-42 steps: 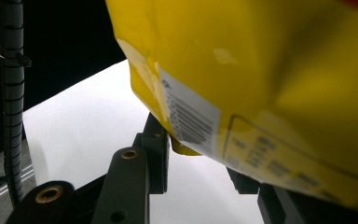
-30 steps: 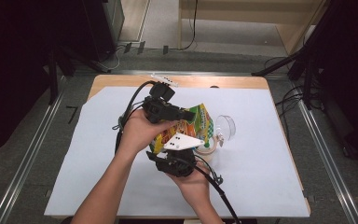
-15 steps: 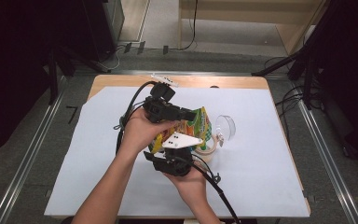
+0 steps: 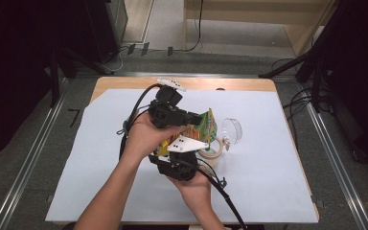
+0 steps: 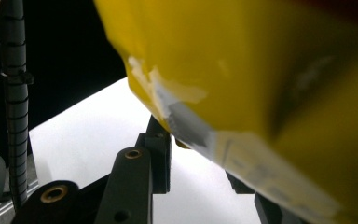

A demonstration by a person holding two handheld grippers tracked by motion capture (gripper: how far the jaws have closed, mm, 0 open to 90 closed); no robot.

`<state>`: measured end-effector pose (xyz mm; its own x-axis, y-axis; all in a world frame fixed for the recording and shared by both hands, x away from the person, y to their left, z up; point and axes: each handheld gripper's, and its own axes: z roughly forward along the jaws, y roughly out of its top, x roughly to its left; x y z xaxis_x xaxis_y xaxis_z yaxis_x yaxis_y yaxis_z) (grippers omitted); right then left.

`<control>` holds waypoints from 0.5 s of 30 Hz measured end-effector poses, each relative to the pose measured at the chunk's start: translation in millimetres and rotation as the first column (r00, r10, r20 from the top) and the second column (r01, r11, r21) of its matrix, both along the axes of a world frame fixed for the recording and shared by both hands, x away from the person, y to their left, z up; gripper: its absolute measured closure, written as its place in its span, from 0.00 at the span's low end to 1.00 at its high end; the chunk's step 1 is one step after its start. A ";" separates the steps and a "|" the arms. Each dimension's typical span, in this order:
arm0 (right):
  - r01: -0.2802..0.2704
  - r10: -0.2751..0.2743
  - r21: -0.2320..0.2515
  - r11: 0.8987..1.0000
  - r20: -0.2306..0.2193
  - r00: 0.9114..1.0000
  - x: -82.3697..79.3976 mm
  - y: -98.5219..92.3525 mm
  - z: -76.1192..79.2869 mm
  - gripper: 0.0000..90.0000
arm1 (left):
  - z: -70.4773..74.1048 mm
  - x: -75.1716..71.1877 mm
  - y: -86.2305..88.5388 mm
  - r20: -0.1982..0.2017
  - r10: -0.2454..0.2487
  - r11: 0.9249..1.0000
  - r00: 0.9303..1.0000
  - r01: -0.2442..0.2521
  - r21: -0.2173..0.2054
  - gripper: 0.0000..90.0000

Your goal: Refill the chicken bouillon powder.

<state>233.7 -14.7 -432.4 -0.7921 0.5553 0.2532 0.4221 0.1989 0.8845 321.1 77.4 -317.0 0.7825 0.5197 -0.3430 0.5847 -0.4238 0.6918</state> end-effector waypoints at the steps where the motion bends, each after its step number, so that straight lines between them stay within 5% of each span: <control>1: 0.001 -0.001 -0.002 1.000 0.000 1.000 -0.1 0.0 -0.2 0.75 | -0.4 0.6 0.4 -0.003 -0.001 1.000 1.000 0.001 -0.004 0.93; 15: -0.002 0.002 -0.012 1.000 0.010 1.000 0.8 0.0 -0.5 0.75 | -0.8 1.6 1.7 -0.005 0.003 1.000 1.000 -0.003 -0.008 0.92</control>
<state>234.6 -14.7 -432.9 -0.7958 0.5567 0.2384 0.4127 0.2104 0.8862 322.6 79.1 -317.8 0.7794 0.5190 -0.3511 0.5893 -0.4167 0.6922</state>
